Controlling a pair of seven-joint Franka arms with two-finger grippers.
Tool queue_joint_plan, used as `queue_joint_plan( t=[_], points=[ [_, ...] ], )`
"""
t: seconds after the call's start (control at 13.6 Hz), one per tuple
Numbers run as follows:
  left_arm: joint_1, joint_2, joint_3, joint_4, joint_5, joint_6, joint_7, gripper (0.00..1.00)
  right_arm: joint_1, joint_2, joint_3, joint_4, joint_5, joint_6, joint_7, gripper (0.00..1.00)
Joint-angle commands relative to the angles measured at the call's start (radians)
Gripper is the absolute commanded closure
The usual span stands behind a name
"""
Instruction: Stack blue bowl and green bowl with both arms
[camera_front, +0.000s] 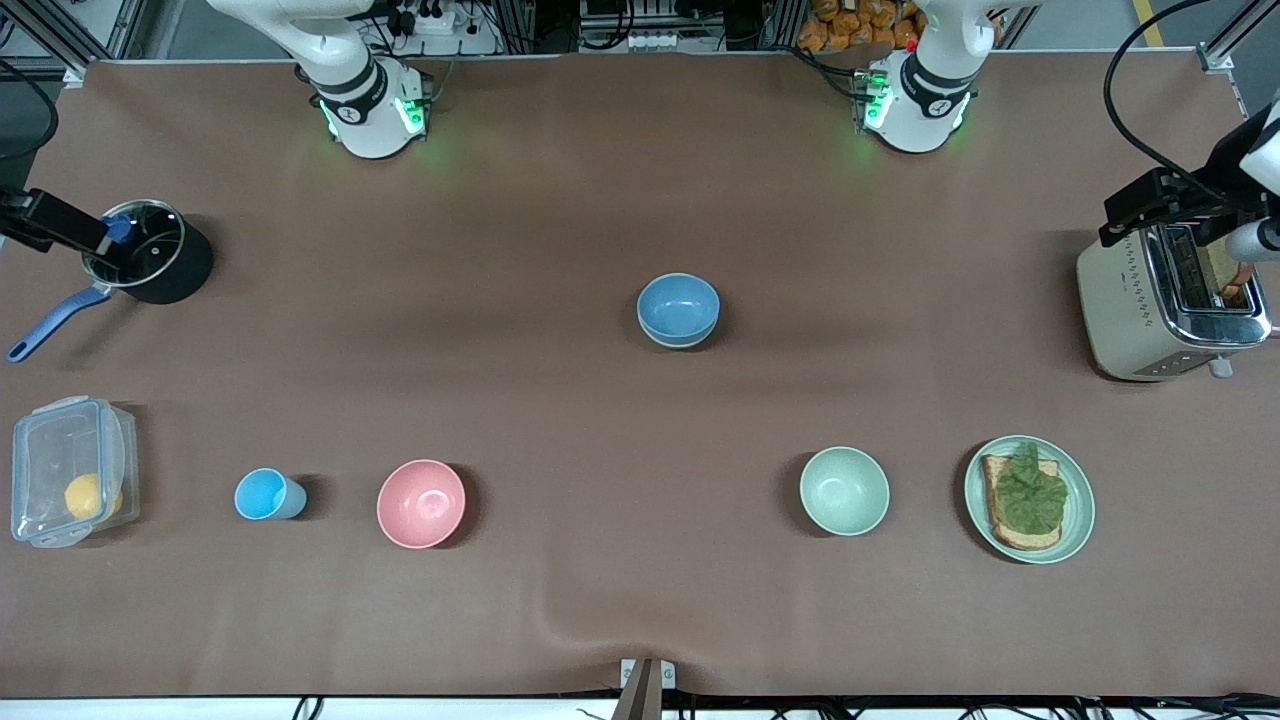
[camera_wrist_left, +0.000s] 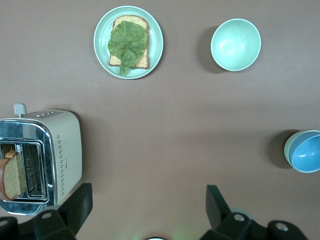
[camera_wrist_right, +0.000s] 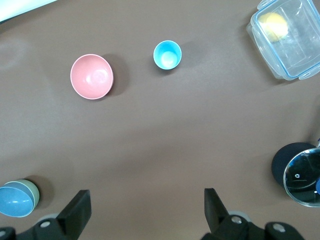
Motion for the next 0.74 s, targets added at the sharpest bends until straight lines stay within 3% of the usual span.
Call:
queue_joint_plan(
  t=[0.0, 0.66],
  points=[
    [-0.080, -0.002, 0.082, 0.012, -0.020, -0.002, -0.011, 0.00, 0.004, 0.002, -0.009, 0.005, -0.015, -0.004, -0.007, 0.00],
    [-0.082, -0.005, 0.056, 0.011, -0.025, -0.004, -0.064, 0.00, 0.005, 0.002, -0.010, 0.002, -0.022, -0.007, -0.007, 0.00]
  ],
)
